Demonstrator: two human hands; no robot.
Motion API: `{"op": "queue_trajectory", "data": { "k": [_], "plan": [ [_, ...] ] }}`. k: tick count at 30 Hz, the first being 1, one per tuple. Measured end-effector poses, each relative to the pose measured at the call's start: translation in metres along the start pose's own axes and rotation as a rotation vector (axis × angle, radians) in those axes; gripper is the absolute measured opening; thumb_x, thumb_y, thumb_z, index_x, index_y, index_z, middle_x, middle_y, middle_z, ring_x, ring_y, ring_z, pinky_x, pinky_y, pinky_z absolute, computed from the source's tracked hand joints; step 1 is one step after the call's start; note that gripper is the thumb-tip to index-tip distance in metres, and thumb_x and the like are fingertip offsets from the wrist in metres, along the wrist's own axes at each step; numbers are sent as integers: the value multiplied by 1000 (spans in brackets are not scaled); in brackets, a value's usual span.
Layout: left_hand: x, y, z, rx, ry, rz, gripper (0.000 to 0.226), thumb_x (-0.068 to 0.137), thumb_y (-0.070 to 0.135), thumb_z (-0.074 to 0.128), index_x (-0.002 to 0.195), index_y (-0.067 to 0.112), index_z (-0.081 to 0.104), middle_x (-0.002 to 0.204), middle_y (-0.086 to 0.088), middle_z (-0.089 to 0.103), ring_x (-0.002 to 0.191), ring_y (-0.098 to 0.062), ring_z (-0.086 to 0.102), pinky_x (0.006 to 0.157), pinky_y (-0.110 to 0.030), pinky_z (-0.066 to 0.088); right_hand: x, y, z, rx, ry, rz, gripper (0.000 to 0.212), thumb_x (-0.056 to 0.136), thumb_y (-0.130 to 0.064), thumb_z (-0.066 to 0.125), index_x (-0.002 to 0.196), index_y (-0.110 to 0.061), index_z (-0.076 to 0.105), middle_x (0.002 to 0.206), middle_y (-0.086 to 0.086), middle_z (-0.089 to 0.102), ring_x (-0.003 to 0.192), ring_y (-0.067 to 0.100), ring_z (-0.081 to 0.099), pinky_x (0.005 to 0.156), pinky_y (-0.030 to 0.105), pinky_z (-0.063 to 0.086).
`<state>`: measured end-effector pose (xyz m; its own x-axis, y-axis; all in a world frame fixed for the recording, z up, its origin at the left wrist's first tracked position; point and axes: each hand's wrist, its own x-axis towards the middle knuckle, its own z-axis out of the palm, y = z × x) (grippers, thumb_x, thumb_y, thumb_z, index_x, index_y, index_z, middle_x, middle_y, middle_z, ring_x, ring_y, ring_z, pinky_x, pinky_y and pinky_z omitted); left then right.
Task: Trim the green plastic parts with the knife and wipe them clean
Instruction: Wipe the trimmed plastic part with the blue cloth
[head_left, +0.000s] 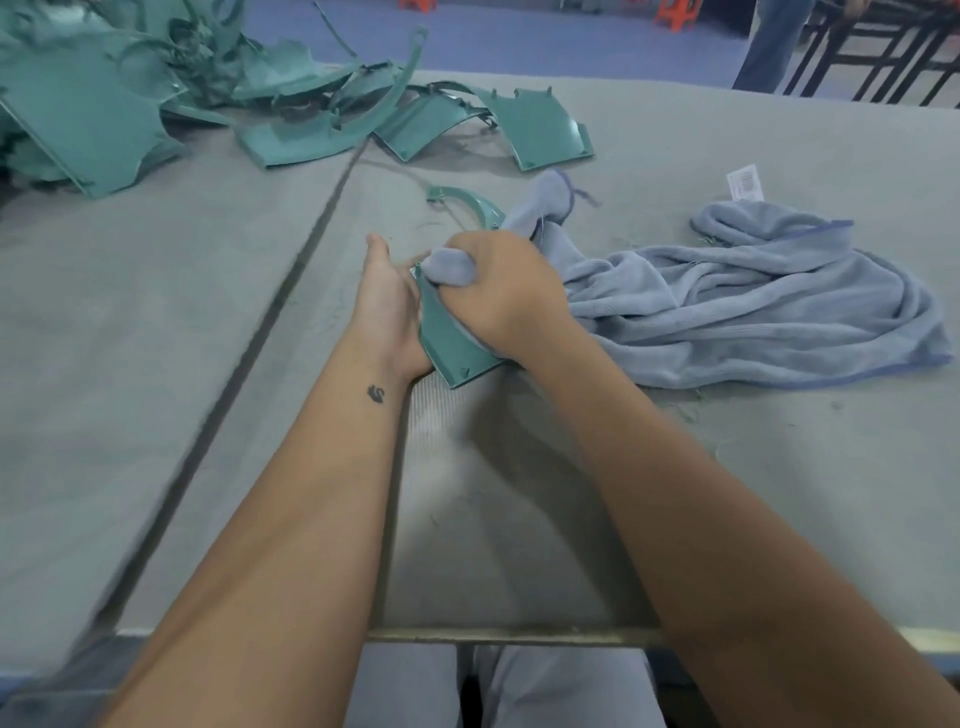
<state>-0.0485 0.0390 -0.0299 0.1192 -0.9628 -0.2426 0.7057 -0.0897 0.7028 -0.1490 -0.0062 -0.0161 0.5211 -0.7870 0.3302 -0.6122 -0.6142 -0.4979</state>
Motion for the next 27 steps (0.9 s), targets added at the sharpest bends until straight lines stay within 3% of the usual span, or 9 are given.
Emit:
{"op": "queue_trajectory", "data": {
  "k": [4,9,11,13,15,18,20,23,27],
  "plan": [
    [3,-1,4,20,55,34,87,97,66,5,111,3,63,93,-18,74,82,-29,74,58,-35,59,15,0,-3,-37,76,99,29,87,-24,43,58,-20,42,58,-6,47,62,19,47,56,30,32],
    [9,-1,2,20,104,73,84,98,65,8,128,6,59,103,-18,73,87,-28,73,63,-34,59,27,-5,3,-203,216,216,29,84,-19,37,55,-19,35,54,-3,42,48,8,31,49,28,12],
    [10,-1,0,-7,100,59,85,97,66,9,127,5,60,105,-19,72,90,-29,73,63,-36,59,23,-5,3,-220,162,164,26,85,-21,40,59,-19,40,59,-3,47,50,11,37,50,28,16],
    [9,-1,-1,-16,80,39,87,96,69,10,126,4,59,110,-20,71,97,-31,71,67,-39,60,12,-5,4,-111,65,65,22,85,-25,46,65,-17,50,65,0,57,59,21,51,54,33,32],
    [6,-1,-1,-22,47,7,83,96,68,16,125,2,59,113,-21,70,100,-32,70,72,-40,60,-3,-3,0,23,15,-10,29,86,-31,50,61,-16,47,63,1,57,66,29,56,59,39,44],
    [3,-3,3,95,76,44,49,104,35,40,126,-5,57,112,-23,68,93,-31,70,75,-42,60,-6,5,-6,106,44,24,26,85,-31,54,64,-17,50,60,-1,53,71,27,57,66,43,47],
    [4,-4,4,186,127,116,33,103,13,46,128,-6,54,115,-25,65,93,-32,66,81,-44,57,0,10,-4,66,117,78,21,85,-27,54,69,-14,51,61,-4,48,74,24,55,64,39,44],
    [4,-6,6,211,204,178,19,102,6,43,109,7,60,94,-10,71,80,-23,69,70,-36,60,13,20,-4,-111,212,169,19,87,-24,46,70,-15,42,65,-2,44,75,26,48,60,30,29],
    [4,-5,8,225,264,174,19,101,5,46,114,12,57,95,-8,69,76,-20,70,63,-35,59,27,34,-16,-153,159,357,16,84,-15,49,70,-17,40,64,-4,41,72,27,44,50,27,22]
  ]
}}
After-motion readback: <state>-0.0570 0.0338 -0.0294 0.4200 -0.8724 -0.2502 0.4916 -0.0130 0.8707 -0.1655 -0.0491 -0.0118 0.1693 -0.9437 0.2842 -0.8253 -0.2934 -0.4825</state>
